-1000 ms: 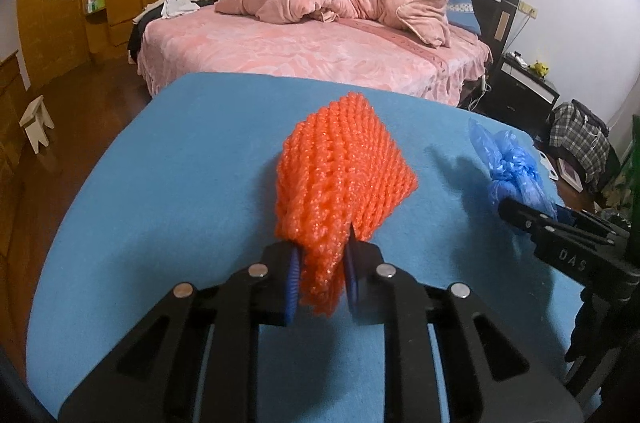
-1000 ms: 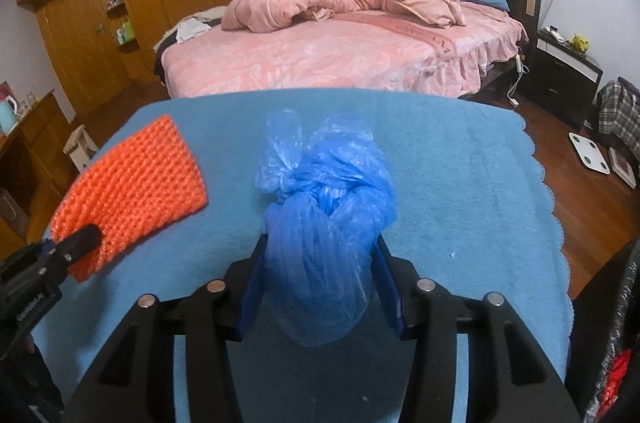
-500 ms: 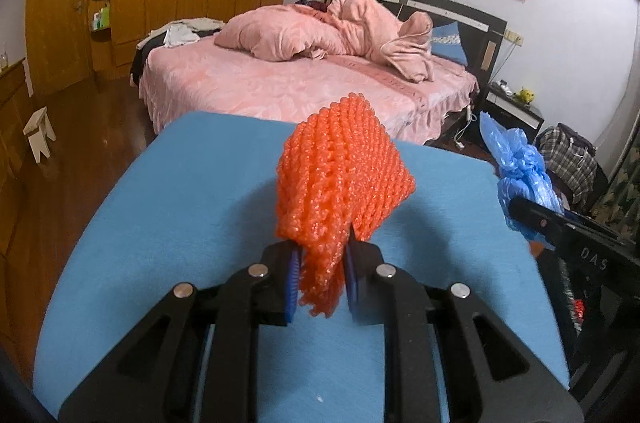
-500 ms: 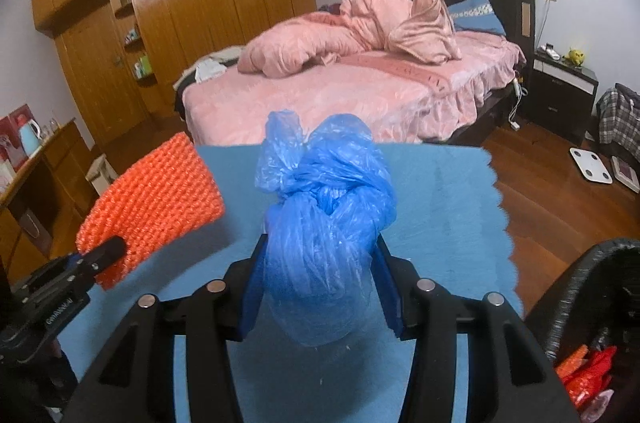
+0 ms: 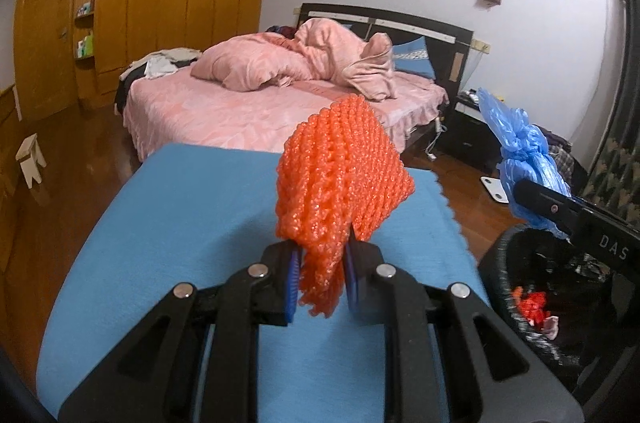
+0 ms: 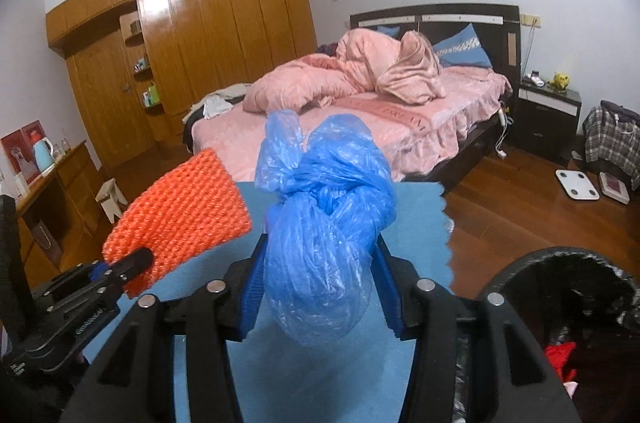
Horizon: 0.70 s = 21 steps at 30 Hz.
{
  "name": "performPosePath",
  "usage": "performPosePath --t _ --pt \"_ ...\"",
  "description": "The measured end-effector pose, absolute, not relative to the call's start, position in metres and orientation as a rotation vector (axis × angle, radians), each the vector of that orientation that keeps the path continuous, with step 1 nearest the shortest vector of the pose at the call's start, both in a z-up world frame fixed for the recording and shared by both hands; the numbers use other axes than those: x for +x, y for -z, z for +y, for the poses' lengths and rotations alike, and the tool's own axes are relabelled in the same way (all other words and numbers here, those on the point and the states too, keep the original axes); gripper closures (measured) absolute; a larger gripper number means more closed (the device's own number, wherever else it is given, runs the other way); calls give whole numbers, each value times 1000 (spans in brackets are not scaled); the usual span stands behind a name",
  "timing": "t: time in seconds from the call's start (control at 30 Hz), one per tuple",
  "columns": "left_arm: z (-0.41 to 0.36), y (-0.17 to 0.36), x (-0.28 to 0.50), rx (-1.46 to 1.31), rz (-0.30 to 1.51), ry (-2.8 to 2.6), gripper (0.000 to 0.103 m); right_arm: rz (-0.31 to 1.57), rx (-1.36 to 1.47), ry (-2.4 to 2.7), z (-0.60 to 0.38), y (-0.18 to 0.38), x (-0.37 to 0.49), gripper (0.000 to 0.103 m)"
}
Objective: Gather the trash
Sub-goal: 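Lift and carry the orange sleeve and blue bag over the black bin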
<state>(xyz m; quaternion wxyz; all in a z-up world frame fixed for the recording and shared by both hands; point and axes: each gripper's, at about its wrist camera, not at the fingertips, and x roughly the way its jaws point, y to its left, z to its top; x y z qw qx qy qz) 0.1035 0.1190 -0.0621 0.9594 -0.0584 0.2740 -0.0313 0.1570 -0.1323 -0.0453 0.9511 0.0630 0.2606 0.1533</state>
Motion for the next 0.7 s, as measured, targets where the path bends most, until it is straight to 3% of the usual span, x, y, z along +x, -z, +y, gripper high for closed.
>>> performPosePath --t 0.7 --pt "24 19 31 -59 463 239 85 415 145 -211 -216 5 64 54"
